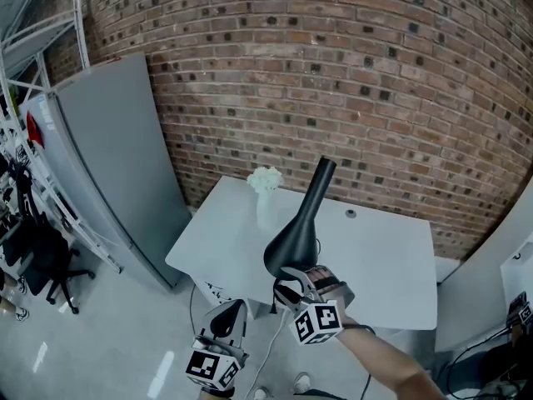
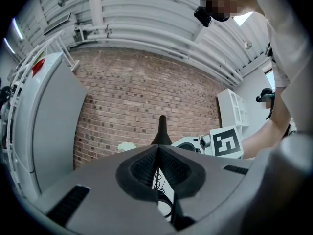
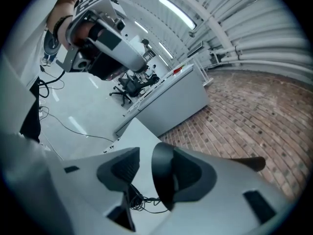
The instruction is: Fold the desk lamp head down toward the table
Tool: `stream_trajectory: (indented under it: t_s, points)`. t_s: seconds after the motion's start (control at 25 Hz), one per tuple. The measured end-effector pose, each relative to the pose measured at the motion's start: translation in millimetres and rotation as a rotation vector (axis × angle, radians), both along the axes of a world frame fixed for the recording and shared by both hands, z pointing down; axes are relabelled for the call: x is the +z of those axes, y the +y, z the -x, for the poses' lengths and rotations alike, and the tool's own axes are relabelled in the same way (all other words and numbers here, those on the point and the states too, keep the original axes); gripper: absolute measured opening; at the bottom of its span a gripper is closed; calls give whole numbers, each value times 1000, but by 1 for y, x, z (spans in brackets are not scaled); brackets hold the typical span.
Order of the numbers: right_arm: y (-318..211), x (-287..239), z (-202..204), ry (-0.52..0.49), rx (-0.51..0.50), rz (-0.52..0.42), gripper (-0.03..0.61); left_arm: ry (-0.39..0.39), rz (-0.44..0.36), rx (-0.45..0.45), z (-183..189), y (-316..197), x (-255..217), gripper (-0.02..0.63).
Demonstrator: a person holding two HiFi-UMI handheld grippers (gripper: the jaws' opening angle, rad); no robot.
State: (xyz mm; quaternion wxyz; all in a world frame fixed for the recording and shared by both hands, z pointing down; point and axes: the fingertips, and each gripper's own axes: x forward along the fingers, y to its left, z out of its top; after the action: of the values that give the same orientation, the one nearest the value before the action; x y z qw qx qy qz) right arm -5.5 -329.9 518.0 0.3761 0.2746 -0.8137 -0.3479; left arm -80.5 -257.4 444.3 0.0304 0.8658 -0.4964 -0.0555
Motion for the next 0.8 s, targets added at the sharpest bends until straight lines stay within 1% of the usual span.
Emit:
stream_trajectory:
  t_s: [0.44,0.8]
  points:
    - [-22,30,-15,44,39,56,221,-4,11,-11,-2,-6,5,7]
    - [-24,29,-15,11,33,69,209,-4,19,-24,-4,-13,6,8]
